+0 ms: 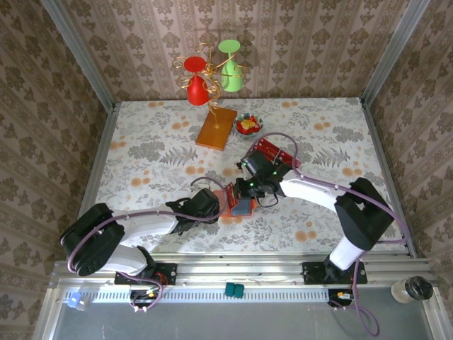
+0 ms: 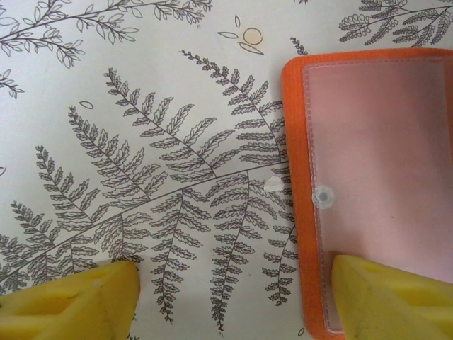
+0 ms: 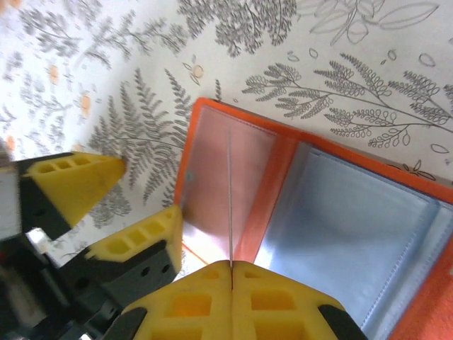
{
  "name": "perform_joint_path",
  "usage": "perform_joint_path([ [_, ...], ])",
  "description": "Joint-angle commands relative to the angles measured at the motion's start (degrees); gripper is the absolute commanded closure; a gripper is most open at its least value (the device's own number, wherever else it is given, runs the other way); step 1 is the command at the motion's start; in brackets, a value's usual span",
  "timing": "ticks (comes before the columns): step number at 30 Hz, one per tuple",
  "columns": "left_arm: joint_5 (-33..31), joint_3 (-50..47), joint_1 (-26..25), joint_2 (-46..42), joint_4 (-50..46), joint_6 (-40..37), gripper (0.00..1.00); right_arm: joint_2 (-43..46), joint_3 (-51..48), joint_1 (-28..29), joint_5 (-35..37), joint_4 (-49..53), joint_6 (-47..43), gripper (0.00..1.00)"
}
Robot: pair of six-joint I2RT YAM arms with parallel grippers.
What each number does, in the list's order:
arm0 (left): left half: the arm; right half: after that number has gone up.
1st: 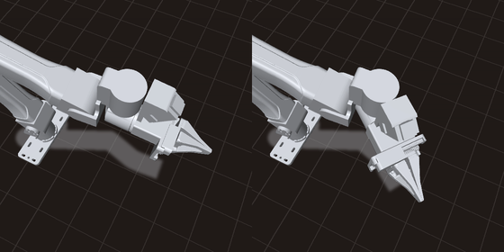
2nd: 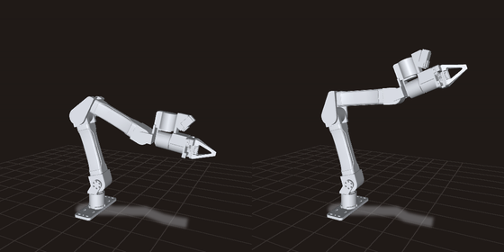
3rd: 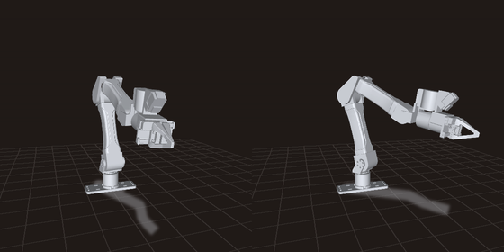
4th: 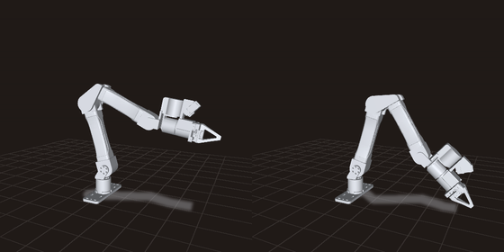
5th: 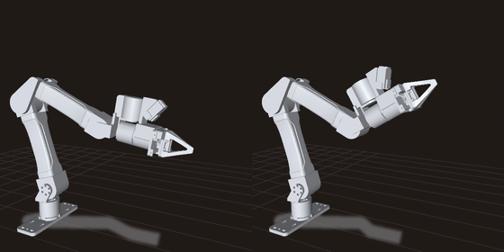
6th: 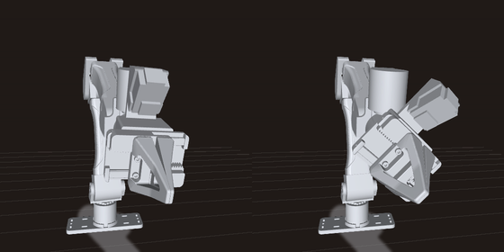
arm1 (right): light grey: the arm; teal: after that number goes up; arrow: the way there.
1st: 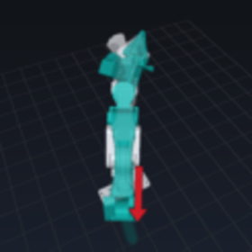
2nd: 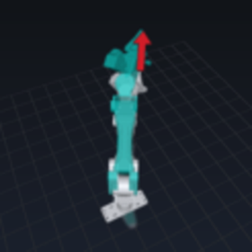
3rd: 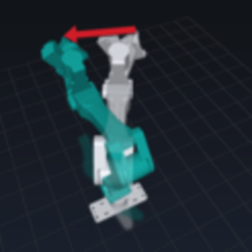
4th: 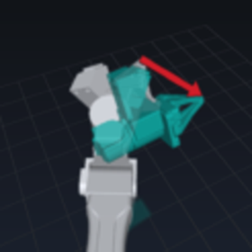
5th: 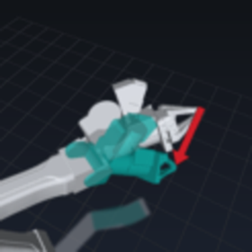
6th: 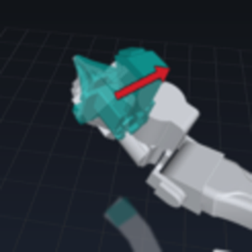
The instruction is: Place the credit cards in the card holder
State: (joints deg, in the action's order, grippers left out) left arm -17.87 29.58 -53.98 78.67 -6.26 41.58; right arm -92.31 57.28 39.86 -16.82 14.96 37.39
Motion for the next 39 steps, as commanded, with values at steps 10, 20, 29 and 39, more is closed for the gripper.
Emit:
perform_joint_path([
  [10, -0.4, -0.5, -0.6, 0.4, 0.1, 0.5, 0.27, 9.1, -19.0, -0.2, 4.5, -27.8, 17.1, 1.0],
  [20, -0.9, -0.5, -1.1, 0.5, -0.2, 1.2, 0.28, 7.8, -24.8, 0.0, 6.1, -38.7, 20.6, 1.0],
  [29, -1.1, -0.5, -1.4, 0.7, -0.5, 1.6, 0.28, 4.1, -25.0, 0.6, 6.2, -42.6, 21.7, 1.0],
  [39, -1.3, -0.4, -1.6, 0.7, -0.6, 1.7, 0.28, 3.1, -27.0, 0.9, 7.6, -44.2, 22.3, 1.0],
])
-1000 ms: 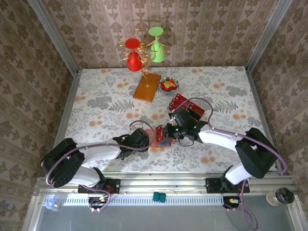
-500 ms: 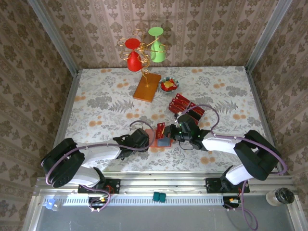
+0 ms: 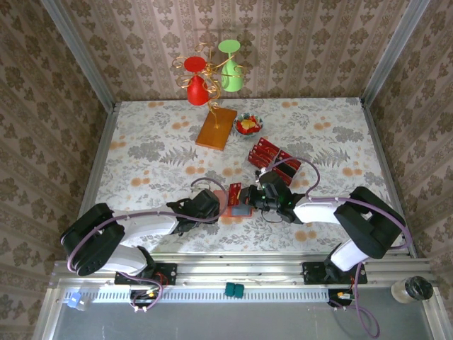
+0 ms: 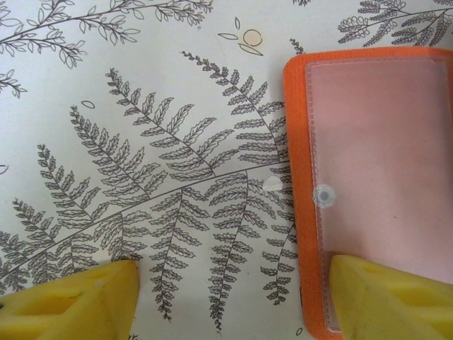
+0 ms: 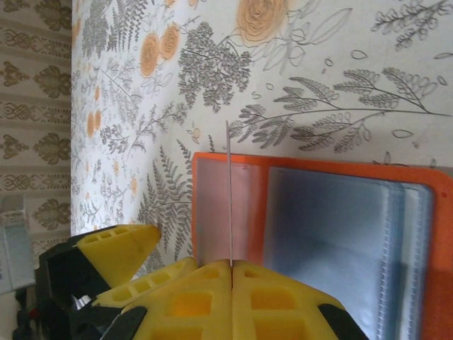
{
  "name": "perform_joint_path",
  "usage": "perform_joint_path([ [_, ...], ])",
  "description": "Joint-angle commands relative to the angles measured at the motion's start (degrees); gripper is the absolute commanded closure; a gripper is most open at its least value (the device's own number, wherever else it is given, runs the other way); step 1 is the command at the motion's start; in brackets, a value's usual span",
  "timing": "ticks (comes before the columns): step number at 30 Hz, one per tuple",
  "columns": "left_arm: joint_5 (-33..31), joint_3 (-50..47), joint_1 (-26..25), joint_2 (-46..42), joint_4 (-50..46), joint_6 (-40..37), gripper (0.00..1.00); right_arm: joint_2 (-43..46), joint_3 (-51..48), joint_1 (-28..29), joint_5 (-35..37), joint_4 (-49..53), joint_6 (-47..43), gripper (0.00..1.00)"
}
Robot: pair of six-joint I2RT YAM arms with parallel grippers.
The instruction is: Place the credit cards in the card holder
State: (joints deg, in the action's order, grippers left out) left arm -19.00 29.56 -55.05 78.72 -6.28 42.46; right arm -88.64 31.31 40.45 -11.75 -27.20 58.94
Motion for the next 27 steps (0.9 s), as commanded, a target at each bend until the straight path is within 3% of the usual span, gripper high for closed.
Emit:
perform_joint_path([
  [1, -0.2, -0.4, -0.5, 0.7, -0.6, 0.8, 0.28, -0.7, -1.1, 0.3, 2.5, -2.1, 0.8, 1.0],
  [27, -0.4, -0.3, -0.8, 0.6, -0.7, 1.0, 0.28, -4.9, -1.7, 0.4, -0.7, -6.5, 2.8, 1.0],
])
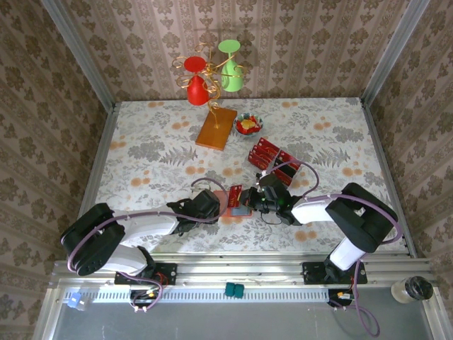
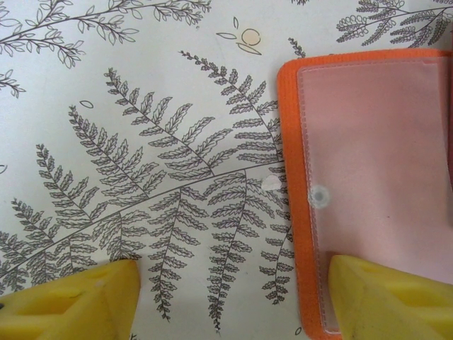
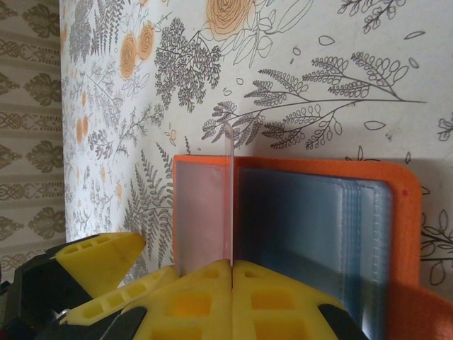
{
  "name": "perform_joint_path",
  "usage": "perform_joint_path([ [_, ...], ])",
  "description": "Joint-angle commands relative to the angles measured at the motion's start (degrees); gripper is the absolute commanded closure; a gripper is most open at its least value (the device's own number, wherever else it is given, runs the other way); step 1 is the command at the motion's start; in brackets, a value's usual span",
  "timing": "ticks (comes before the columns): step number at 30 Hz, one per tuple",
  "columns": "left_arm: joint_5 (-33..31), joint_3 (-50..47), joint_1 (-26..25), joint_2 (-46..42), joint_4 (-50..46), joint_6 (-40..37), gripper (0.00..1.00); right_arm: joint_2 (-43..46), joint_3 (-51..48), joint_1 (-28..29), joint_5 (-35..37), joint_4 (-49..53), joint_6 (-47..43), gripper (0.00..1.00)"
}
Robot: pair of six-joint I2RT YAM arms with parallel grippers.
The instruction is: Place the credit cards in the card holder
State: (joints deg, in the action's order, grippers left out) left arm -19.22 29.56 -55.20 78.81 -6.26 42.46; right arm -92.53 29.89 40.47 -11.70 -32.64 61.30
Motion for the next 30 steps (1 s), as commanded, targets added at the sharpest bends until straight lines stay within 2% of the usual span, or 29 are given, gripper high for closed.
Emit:
perform_joint_path([
  [1, -0.2, -0.3, -0.6, 0.6, -0.7, 1.0, 0.28, -1.1, -0.3, 0.4, -0.8, -1.0, 0.5, 1.0],
  [12, -0.2, -0.2, -0.7, 0.7, -0.5, 1.1, 0.28, -1.7, -0.4, 0.9, -2.3, -0.4, 0.2, 1.0],
  [30, -0.2, 0.1, -0.8, 0.9, -0.4, 1.0, 0.28, 0.7, -0.9, 1.4, -1.6, 6.5, -1.2, 1.0],
])
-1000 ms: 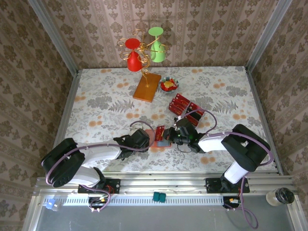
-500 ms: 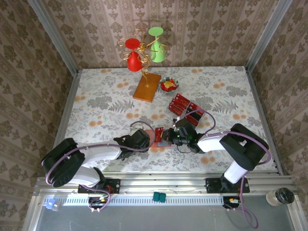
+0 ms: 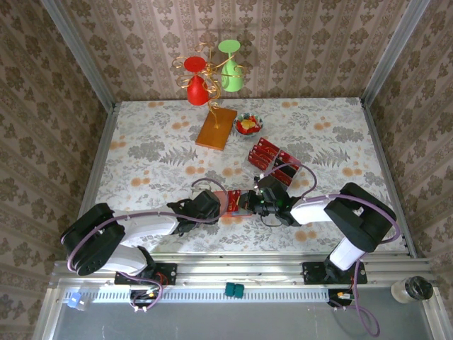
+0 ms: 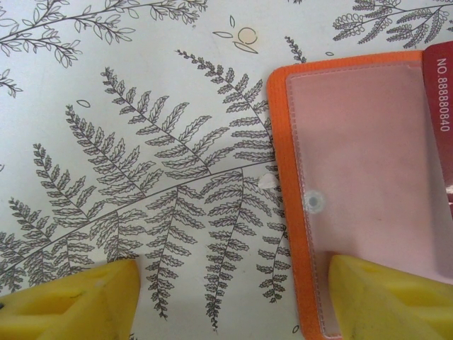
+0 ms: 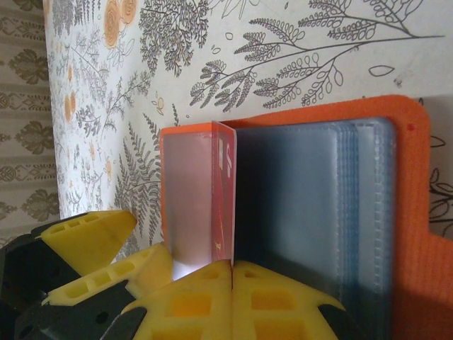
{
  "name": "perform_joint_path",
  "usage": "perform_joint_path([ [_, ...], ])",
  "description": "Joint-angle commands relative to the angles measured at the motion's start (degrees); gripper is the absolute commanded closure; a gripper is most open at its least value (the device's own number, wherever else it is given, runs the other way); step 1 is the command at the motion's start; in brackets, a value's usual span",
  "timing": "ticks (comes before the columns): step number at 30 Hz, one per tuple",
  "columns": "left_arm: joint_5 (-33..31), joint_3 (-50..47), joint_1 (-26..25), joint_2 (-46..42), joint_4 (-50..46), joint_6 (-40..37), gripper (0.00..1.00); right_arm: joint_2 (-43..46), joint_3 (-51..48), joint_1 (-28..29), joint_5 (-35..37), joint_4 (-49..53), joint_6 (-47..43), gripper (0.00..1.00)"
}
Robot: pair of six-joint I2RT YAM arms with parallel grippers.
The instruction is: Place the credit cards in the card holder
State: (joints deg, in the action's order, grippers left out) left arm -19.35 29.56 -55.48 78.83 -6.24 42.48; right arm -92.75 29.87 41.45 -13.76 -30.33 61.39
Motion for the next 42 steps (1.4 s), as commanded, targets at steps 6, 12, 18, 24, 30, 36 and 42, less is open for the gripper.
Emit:
perform_joint_path([
  [6, -0.2, 0.3, -0.5, 0.9, -0.4, 1.1, 0.28, 0.6, -0.2, 0.5, -0.1, 6.1, -1.3, 1.0],
  [12, -0.1, 0.3, -0.5, 1.0, -0.4, 1.0, 0.28, 0.2, -0.1, 0.7, -0.2, 6.7, -1.3, 1.0],
  [18, -0.1, 0.4, -0.5, 1.2, -0.4, 1.0, 0.28, -0.8, 0.4, 0.7, -1.0, 7.2, -1.1, 1.0],
  [24, -0.1, 0.4, -0.6, 1.2, -0.3, 1.1, 0.28, -1.5, 1.2, 0.7, -1.9, 8.2, -1.0, 1.0],
  [30, -0.1, 0.4, -0.6, 1.2, -0.2, 1.1, 0.28, -2.6, 2.1, 0.7, -2.9, 8.6, -1.0, 1.0],
  [36, -0.1, 0.4, -0.7, 1.4, 0.0, 1.2, 0.28, -4.4, 3.9, 0.7, -4.1, 10.0, -1.4, 1.0],
  [42, 0.0, 0.4, -0.8, 1.6, 0.1, 1.2, 0.28, -4.8, 8.3, 0.6, -5.3, 16.5, -4.8, 0.9],
])
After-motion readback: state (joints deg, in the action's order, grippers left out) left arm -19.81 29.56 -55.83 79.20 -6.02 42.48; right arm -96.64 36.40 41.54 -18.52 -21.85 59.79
